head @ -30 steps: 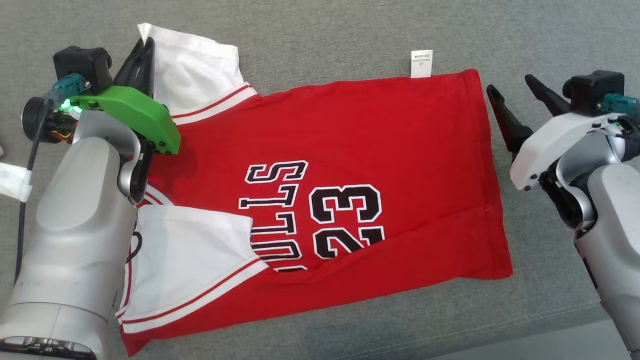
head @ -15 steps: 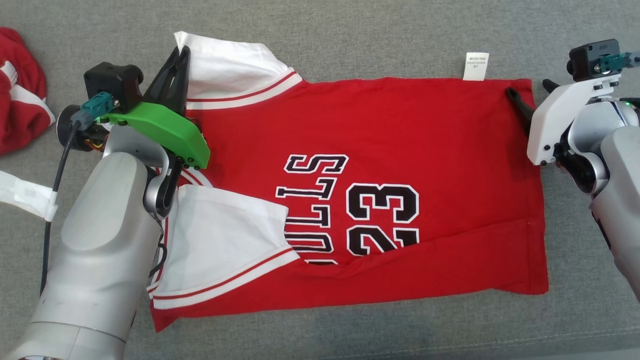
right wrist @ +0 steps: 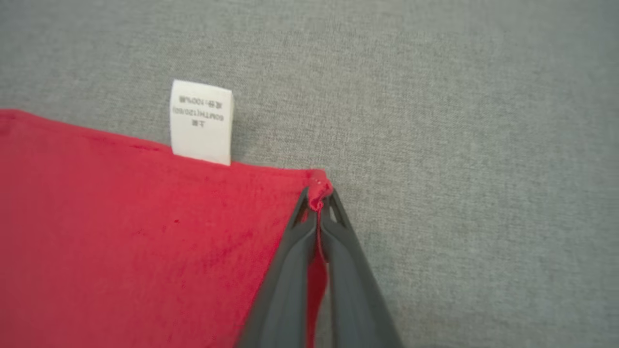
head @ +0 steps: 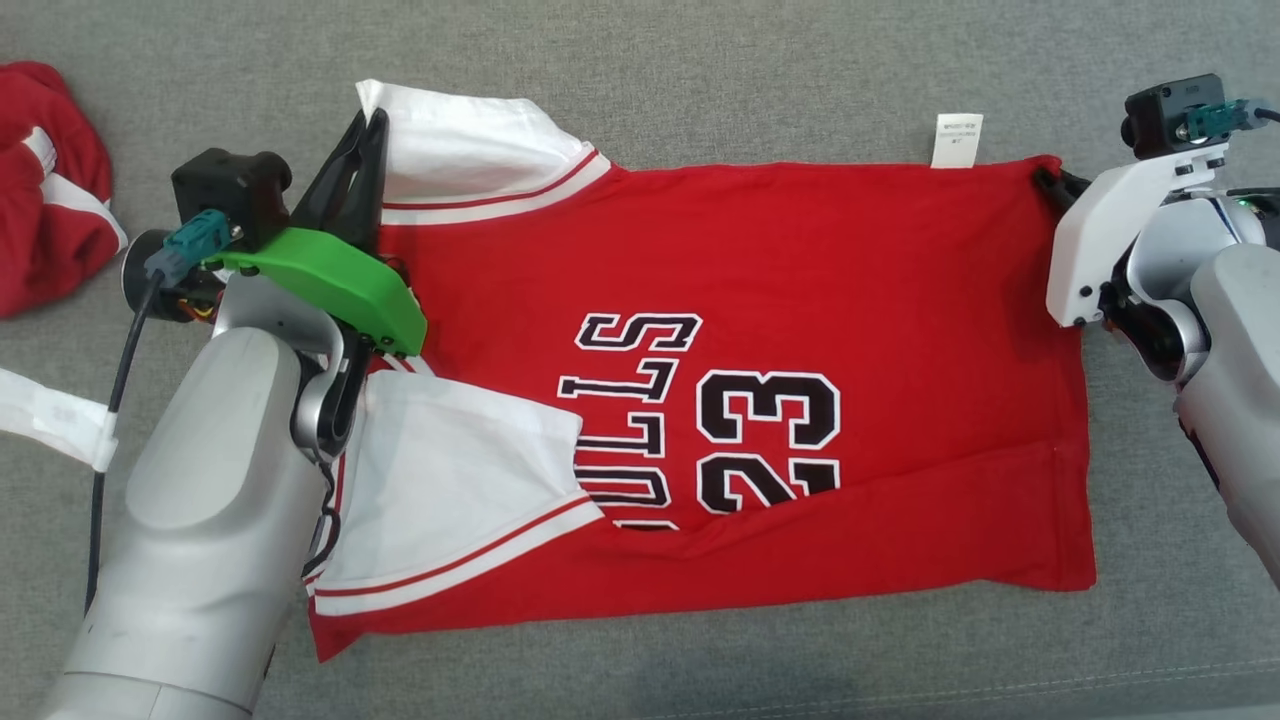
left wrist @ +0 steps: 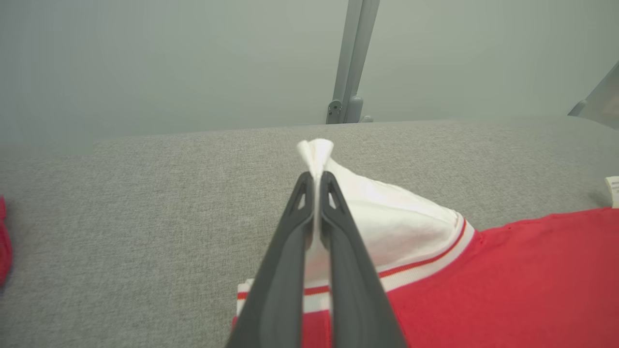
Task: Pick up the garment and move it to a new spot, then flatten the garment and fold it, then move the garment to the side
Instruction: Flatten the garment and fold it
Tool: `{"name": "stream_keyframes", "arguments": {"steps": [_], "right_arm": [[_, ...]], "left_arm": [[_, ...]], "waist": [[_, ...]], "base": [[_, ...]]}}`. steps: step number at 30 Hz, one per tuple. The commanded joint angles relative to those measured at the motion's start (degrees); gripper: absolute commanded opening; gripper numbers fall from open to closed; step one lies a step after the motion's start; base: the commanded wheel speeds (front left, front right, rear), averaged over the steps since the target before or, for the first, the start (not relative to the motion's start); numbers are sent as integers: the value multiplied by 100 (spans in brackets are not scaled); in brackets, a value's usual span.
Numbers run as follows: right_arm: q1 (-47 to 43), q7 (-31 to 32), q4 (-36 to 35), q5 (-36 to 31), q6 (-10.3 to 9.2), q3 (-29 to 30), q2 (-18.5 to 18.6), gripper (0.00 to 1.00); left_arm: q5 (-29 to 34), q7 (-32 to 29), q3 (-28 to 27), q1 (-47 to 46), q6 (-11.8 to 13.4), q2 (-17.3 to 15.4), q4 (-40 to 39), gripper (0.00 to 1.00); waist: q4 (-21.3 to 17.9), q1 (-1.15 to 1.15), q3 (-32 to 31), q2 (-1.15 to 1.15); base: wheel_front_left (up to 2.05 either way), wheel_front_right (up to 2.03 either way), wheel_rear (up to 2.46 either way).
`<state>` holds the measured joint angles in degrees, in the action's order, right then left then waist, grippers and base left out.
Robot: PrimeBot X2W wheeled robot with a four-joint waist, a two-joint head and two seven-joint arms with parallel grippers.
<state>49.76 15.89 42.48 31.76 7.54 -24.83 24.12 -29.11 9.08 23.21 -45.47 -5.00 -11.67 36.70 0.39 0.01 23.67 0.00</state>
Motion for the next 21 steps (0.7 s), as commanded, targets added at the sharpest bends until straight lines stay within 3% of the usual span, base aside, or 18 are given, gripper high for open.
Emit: {"name": "stream_keyframes", "arguments": {"steps": [1,9,21], "right_arm": [[65,-238,33,10,-10,-33,56,0],[-493,-1150,-262,267,-10,-345,267,0],[-2018,-1994,-1031,766,-10,-466,687,0]], "left_arm": [[-51,84,-32,136,29,-74,-91,0],[-195,271,-110,1008,104,-213,-853,0],[-565,27,-146,3174,696,-355,-2690,0]], "waist": [[-16,-1,-72,0],[-12,-1,-534,0],[176,-1,-1221,0]], "base": [[0,0,0],[0,0,0],[0,0,0]]}}
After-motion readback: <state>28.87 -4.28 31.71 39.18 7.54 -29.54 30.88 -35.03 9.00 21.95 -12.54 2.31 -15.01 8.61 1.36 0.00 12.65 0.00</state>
